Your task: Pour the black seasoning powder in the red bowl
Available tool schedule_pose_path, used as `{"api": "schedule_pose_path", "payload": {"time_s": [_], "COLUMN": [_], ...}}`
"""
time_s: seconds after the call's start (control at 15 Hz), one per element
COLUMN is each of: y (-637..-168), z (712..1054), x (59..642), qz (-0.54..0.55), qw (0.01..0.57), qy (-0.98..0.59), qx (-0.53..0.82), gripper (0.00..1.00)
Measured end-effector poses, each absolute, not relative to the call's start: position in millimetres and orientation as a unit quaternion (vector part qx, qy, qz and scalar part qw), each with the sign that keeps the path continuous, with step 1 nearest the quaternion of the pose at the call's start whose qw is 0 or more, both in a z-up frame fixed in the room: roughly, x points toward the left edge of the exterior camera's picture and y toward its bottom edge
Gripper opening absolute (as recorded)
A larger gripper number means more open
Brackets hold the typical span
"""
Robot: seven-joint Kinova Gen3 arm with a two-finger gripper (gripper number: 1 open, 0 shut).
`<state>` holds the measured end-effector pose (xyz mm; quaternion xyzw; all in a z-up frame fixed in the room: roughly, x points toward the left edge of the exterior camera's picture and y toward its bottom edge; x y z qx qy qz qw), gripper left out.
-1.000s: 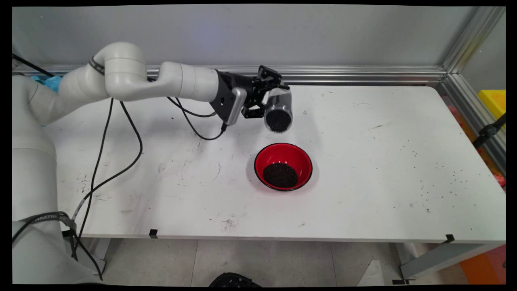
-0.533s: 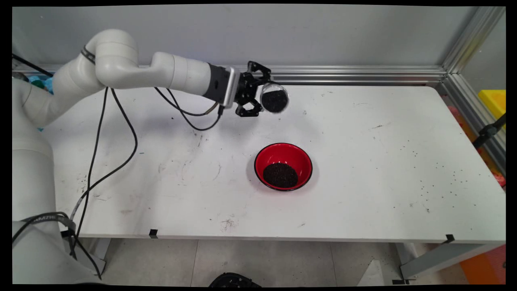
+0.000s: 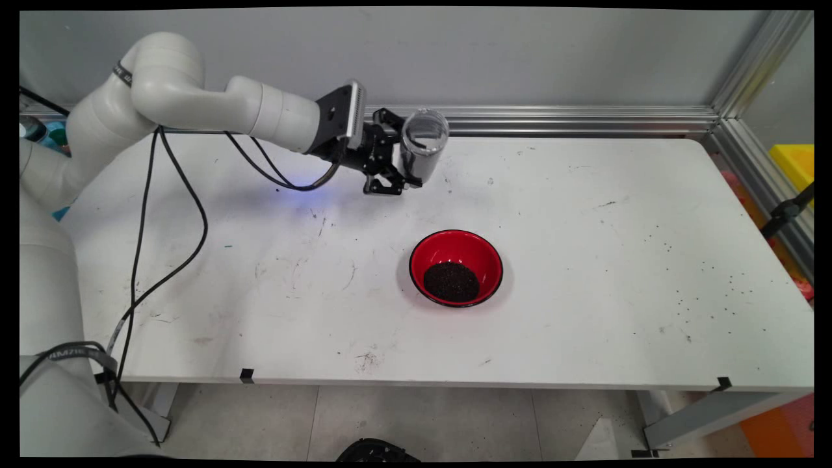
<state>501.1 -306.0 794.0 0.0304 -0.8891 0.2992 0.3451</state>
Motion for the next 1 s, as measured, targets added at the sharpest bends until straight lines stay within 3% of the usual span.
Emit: {"api": "schedule_pose_path", "payload": {"time_s": [1.0], "y": [-334.3], "z": [758.7], "x": [516.9], "qz": [0.189], "qw": [0.412], "qy": [-0.870], "qx": [0.194], "gripper": [0.00]}}
